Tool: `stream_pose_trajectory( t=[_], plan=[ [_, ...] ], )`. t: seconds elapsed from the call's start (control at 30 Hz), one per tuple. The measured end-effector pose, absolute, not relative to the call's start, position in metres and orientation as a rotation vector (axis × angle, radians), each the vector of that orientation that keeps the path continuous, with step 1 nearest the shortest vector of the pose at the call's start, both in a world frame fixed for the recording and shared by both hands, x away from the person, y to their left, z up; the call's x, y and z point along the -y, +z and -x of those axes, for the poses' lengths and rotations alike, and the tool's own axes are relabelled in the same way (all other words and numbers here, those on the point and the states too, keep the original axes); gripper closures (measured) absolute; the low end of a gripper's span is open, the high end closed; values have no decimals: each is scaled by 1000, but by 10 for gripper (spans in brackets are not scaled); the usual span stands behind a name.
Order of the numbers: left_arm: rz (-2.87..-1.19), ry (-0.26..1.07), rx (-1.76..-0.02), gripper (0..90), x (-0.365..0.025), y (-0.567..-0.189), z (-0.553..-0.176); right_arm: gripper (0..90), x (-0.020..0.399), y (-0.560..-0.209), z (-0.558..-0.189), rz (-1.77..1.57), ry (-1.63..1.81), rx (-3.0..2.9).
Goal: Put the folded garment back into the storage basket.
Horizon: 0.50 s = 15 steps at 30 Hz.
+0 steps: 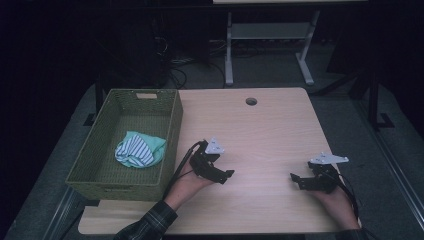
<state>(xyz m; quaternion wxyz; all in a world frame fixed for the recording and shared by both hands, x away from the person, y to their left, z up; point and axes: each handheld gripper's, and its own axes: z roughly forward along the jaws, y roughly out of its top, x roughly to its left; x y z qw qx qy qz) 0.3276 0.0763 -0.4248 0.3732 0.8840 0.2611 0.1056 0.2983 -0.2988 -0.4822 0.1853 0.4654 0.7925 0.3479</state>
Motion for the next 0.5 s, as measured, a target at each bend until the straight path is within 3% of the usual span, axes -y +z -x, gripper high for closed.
stream_pose_trajectory(
  t=[0.5],
  plan=[
    [-2337,274,-666,140,-70,-461,-326,150,299,-482,-298,-1307,981,-2234]
  ],
)
